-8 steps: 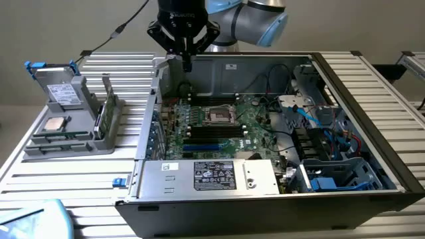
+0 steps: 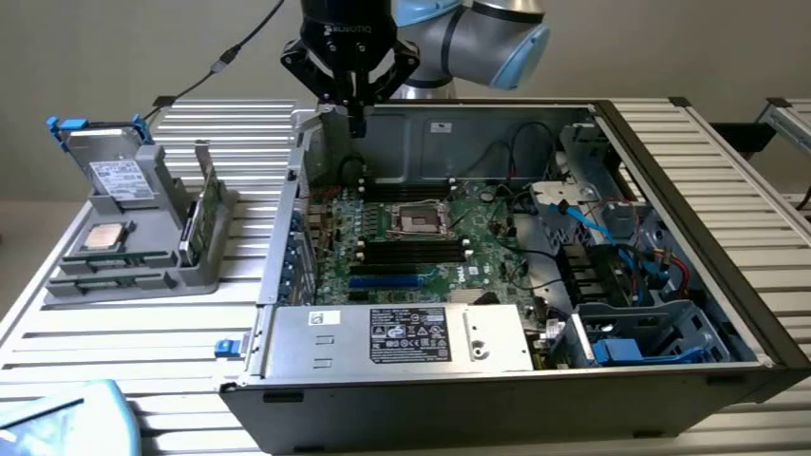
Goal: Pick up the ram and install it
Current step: 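Reach for the ram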
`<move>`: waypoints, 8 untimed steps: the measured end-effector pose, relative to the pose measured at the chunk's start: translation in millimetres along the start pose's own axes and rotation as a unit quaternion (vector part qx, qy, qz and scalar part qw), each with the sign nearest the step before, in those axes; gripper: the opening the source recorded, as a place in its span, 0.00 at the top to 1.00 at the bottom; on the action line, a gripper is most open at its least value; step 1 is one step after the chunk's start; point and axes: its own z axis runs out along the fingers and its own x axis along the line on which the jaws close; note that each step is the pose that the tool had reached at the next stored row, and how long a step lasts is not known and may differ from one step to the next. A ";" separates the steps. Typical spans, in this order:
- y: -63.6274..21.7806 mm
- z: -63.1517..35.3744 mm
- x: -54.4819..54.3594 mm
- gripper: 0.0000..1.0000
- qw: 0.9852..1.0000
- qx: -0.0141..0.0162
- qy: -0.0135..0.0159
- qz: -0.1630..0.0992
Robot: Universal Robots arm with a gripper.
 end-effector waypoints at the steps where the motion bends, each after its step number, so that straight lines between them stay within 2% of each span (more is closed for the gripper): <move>1: 0.0 0.0 0.0 0.90 1.000 0.000 0.000 0.000; 5: 0.0 0.0 0.2 0.90 1.000 0.000 0.000 0.000; 8: -0.3 -0.2 4.7 0.90 1.000 0.000 0.000 0.000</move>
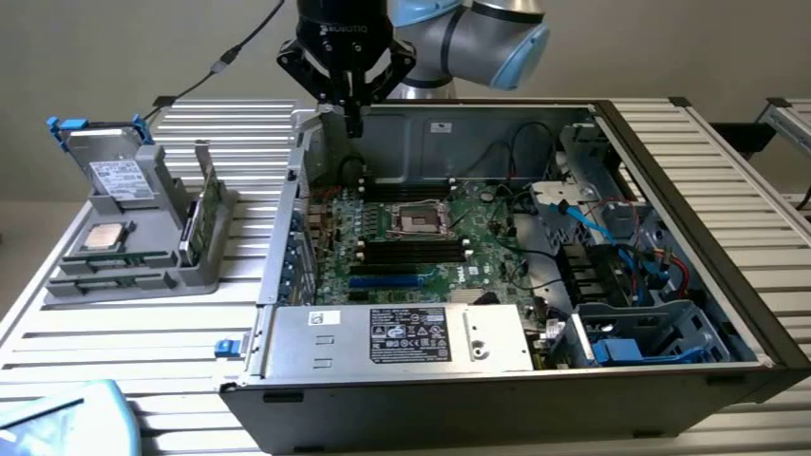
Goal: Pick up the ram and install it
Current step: 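Reach for the ram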
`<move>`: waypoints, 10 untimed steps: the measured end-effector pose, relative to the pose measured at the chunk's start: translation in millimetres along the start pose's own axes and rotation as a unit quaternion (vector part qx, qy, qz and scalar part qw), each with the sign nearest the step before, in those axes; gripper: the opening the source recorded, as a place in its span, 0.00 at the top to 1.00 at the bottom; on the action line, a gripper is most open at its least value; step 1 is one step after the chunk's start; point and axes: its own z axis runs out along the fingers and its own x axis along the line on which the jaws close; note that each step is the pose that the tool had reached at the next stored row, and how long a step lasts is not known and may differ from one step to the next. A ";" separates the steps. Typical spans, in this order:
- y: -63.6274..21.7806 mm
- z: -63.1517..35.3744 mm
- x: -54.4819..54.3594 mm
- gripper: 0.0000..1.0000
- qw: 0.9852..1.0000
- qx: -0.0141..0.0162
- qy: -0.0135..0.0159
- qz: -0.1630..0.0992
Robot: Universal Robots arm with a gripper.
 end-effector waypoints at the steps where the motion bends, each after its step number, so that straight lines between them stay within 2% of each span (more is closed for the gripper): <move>1: -0.2 0.0 3.0 0.90 1.000 0.000 0.000 0.000; 10: -2.9 -0.3 41.1 0.90 1.000 0.000 0.000 0.000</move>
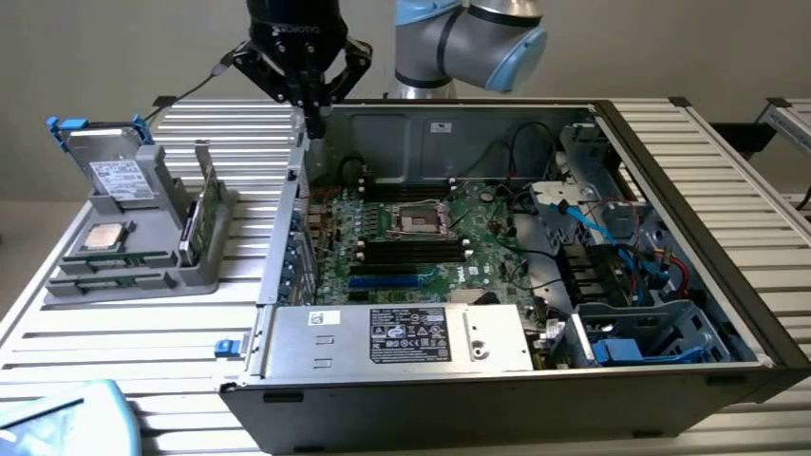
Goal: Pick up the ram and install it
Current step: 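Reach for the ram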
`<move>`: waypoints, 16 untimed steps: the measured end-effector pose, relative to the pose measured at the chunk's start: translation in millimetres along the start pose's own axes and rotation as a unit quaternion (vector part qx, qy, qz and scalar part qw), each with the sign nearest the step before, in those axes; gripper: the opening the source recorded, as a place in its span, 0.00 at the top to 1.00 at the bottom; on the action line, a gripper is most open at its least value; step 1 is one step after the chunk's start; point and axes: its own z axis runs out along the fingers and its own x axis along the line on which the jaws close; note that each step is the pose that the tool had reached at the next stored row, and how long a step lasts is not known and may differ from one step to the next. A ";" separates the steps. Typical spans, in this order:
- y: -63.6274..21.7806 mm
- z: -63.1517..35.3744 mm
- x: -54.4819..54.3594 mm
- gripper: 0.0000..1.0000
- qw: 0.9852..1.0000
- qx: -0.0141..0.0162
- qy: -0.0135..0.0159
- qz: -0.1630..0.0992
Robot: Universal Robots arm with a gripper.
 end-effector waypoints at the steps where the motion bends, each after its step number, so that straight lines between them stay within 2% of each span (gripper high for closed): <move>1: -0.3 0.0 4.5 0.90 1.000 0.000 0.000 0.000; 16: -7.0 -1.1 72.3 0.90 1.000 0.000 0.000 0.000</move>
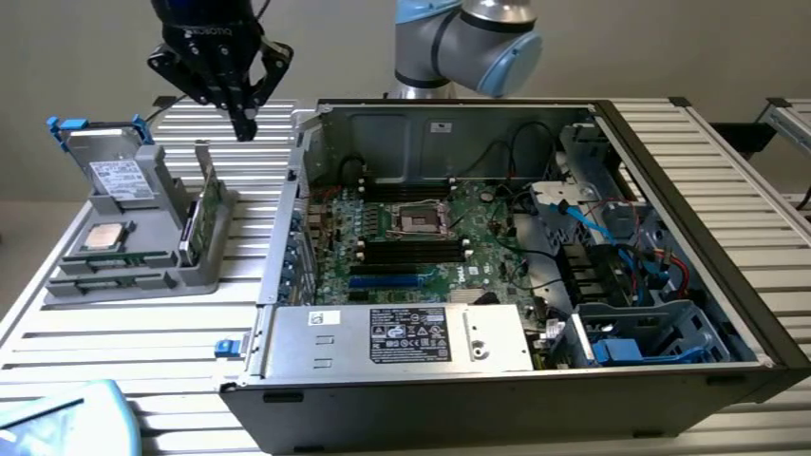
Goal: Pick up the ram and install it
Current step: 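Reach for the ram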
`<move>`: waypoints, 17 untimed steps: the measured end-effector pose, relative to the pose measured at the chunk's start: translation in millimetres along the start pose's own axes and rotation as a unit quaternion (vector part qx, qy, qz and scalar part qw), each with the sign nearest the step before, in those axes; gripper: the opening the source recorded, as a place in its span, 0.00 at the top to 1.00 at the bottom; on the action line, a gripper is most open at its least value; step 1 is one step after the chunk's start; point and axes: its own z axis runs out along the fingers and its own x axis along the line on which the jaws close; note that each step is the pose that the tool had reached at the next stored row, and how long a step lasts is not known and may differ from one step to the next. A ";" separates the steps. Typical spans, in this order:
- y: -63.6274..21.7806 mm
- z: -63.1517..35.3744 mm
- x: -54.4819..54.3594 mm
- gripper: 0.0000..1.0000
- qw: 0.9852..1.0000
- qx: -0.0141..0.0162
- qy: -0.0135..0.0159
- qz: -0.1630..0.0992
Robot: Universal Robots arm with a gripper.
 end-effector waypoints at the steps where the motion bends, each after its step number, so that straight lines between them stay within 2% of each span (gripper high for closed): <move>1: -0.6 -0.1 4.6 0.90 1.000 0.000 0.000 0.000; 8: -5.8 -0.9 34.3 0.90 1.000 0.000 0.000 0.000; 17: -14.9 -1.5 60.9 0.90 1.000 0.000 0.000 -0.002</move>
